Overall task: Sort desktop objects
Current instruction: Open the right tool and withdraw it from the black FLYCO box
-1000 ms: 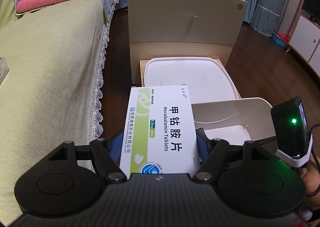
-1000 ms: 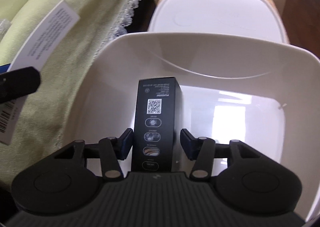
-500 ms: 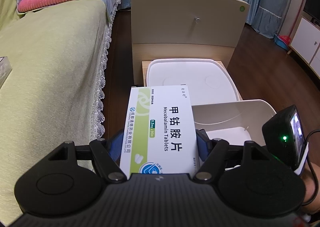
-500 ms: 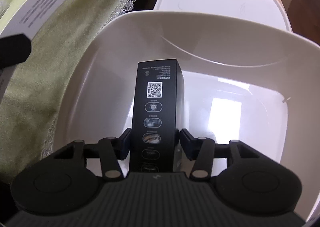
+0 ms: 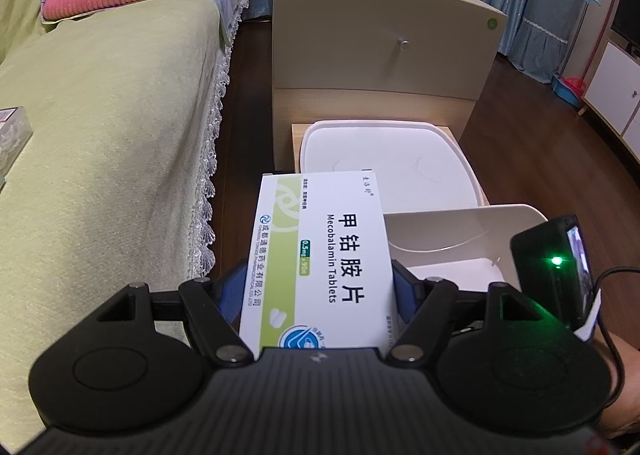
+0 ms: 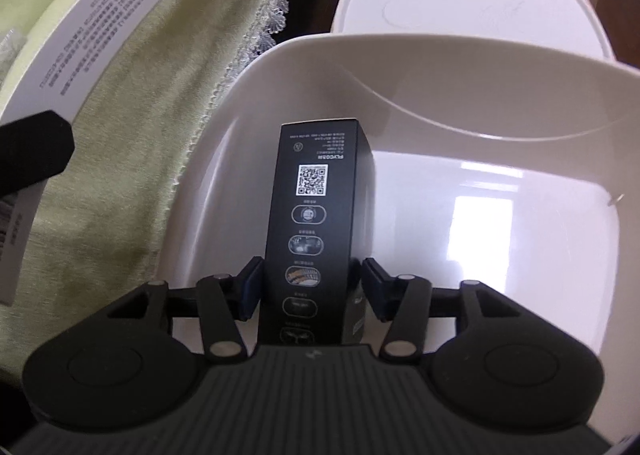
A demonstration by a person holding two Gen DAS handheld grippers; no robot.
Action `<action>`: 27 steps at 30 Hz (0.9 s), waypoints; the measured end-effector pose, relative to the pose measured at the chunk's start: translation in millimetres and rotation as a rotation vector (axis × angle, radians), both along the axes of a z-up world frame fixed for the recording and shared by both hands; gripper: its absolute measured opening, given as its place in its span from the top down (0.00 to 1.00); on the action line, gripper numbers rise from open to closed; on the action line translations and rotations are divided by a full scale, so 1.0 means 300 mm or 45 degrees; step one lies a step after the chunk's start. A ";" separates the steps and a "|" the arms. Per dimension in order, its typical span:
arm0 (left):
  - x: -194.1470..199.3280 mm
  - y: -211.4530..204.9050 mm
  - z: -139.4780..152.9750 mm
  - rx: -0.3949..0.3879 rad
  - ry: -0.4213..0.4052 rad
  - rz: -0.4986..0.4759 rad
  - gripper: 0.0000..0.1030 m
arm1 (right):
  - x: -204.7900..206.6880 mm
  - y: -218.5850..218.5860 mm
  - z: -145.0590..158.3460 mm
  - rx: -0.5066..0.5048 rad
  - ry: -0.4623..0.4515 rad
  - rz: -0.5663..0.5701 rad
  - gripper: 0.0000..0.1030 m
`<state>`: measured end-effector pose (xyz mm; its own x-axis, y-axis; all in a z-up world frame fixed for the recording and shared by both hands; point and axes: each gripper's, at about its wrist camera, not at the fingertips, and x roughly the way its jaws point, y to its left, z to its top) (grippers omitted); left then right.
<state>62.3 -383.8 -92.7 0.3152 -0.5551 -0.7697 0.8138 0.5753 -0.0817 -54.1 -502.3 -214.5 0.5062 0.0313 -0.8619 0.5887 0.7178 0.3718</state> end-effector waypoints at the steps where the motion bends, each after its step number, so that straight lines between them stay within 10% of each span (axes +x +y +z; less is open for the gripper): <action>1: 0.001 0.001 0.001 -0.002 0.000 0.002 0.31 | -0.021 -0.001 0.014 -0.002 -0.012 -0.005 0.50; 12: 0.010 0.012 0.013 -0.021 -0.003 0.017 0.31 | -0.247 -0.011 0.173 -0.026 -0.139 -0.064 0.44; 18: 0.006 0.008 0.012 -0.012 -0.004 0.014 0.31 | -0.229 -0.041 0.099 -0.056 0.092 -0.053 0.44; 27: 0.004 0.009 0.014 -0.013 0.008 -0.004 0.31 | -0.294 -0.052 0.040 0.112 0.128 -0.046 0.44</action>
